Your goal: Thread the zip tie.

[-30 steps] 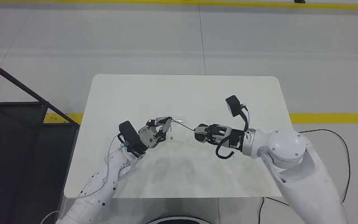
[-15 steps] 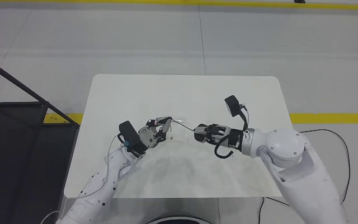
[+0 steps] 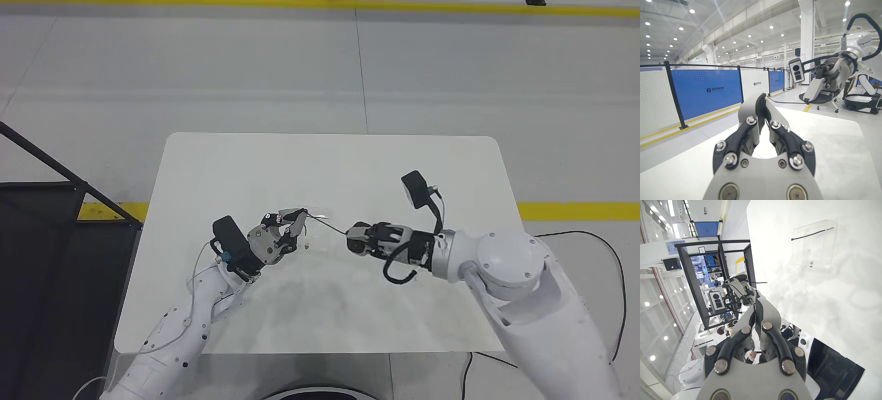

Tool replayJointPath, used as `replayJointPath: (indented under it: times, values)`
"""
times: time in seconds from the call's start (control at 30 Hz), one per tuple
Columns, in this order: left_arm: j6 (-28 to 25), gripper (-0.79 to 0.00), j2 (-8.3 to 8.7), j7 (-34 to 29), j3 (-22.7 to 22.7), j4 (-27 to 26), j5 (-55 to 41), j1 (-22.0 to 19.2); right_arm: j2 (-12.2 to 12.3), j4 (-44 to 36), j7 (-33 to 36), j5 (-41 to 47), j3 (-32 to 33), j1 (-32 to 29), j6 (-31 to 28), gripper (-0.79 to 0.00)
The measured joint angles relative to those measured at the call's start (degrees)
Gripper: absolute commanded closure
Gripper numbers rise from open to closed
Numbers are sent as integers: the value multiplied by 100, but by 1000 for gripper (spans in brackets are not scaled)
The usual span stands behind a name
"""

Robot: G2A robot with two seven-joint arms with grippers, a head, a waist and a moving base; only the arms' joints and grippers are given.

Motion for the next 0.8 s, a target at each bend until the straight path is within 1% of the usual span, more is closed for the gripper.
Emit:
replayJointPath:
  times: [0.47,0.8]
  values:
    - [0,0,0,0,0,0,0,0,-8,43,-47,102,-64,74,-20,0]
    - [0,0,0,0,0,0,0,0,-22,88,-105,296,-55,79,-177,0]
